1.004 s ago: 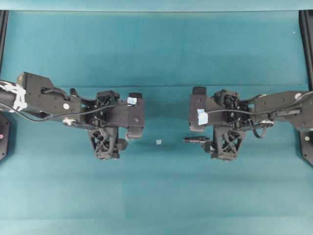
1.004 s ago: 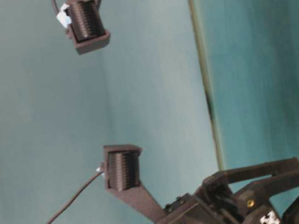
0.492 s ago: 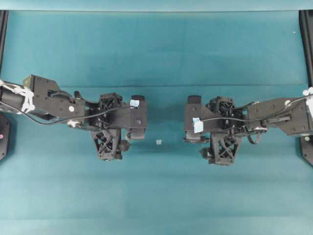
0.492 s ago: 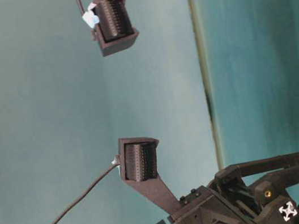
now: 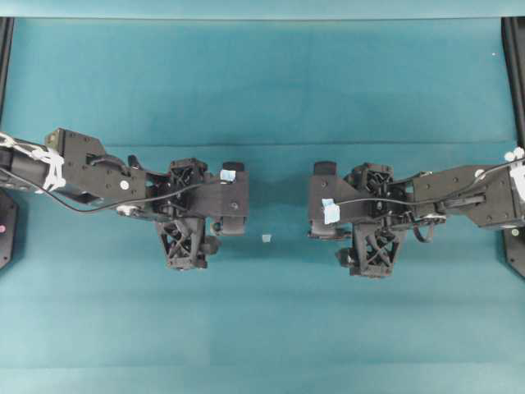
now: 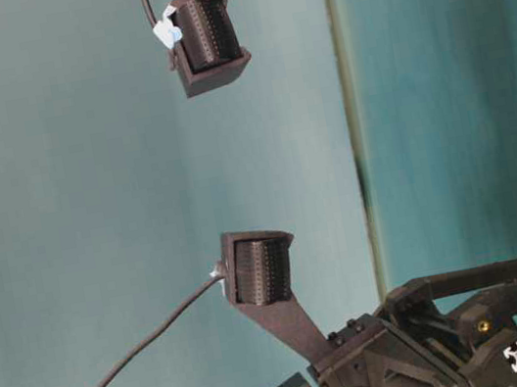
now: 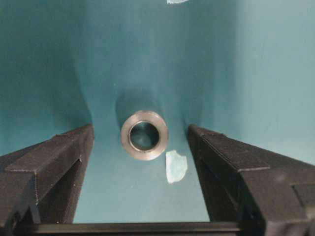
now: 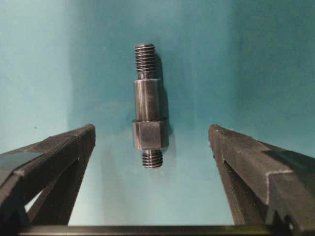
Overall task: Insert the washer onto the shaft with both hands.
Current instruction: 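Lower left gripper over washer and right gripper over shaft, aligning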
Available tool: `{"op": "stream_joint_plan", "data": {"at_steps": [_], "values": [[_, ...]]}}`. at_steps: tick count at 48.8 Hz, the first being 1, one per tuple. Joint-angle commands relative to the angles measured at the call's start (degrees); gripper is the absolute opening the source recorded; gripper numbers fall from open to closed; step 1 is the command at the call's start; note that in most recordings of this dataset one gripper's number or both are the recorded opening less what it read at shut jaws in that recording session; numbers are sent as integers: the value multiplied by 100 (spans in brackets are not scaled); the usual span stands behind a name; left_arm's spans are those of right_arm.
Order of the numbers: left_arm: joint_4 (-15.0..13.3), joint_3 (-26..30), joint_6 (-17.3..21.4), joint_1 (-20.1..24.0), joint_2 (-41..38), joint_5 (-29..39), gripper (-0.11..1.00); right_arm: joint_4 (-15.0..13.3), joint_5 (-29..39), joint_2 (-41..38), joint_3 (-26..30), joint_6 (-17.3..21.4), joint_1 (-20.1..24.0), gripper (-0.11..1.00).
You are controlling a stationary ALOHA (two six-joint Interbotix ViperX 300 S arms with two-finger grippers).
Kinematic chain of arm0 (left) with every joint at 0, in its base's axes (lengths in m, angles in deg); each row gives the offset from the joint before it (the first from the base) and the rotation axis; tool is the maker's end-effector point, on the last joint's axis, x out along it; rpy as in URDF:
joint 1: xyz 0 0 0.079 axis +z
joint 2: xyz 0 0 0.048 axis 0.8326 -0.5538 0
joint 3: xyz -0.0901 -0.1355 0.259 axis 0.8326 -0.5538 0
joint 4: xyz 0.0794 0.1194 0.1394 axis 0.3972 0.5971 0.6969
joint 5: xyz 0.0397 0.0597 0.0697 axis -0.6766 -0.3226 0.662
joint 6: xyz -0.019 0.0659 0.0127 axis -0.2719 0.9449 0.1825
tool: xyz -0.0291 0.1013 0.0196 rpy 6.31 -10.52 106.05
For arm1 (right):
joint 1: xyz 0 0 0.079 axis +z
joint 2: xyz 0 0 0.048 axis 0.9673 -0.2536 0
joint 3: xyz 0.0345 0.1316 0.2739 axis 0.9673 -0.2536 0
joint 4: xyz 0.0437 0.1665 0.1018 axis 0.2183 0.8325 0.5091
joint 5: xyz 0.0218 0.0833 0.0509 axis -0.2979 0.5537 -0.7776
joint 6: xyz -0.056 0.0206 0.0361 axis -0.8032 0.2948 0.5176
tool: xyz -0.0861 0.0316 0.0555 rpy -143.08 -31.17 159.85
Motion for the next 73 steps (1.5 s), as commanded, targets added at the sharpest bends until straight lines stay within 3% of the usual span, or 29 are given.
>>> {"op": "stream_joint_plan", "data": {"at_steps": [1, 73], "values": [[9, 18, -9, 0, 18, -79, 81, -9, -26, 35, 26, 9, 18, 80], [9, -35, -35, 0, 26, -79, 81, -26, -167, -255, -9, -44, -97, 79]]}}
